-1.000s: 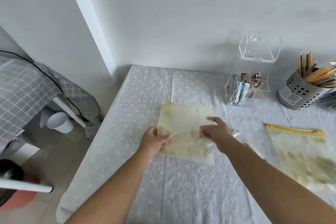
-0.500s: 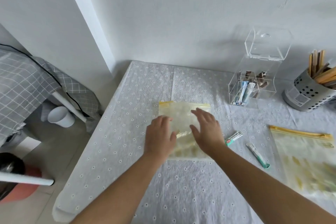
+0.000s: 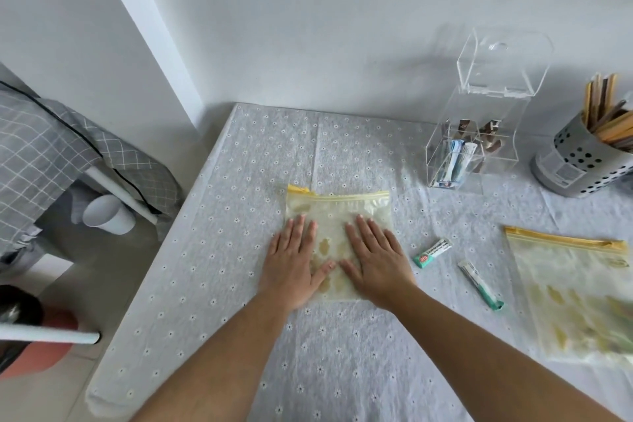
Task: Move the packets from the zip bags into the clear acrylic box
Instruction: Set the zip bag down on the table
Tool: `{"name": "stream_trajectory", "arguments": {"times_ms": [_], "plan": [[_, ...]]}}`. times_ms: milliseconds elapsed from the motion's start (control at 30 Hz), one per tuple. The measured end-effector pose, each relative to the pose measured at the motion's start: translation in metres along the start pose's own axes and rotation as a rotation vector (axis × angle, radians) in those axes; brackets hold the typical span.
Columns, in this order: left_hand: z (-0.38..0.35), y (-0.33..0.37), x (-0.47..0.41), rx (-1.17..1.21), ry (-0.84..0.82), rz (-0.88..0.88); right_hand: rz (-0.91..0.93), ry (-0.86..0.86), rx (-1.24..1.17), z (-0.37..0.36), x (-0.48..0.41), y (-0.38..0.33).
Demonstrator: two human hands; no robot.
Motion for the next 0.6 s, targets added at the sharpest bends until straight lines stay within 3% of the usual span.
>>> {"name": "stream_trajectory", "arguments": {"times_ms": [267,400,600], "plan": [[0.022,0.007,0.002,-0.073,-0.151,0.043,0.026,-0.212,0.023,0.016,0.026,0.002],[0.051,0.042,0.008,-0.049,-0.065,0.007,0.019,-0.138,-0.054,0.044,0.056,0.016],[0.074,0.156,0.017,-0.068,-0.041,-0.168,-0.193,0.015,-0.099,0.091,0.123,0.114]]}}
Point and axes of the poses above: each hand's wrist, its own x-axis away from the middle knuckle, its own z-axis out of the back of the hand, y = z × x, the point moved 7 cm from there along -x, towards the middle knuckle, and after that the axes turned 13 degrees about z, right-handed, at the moved point
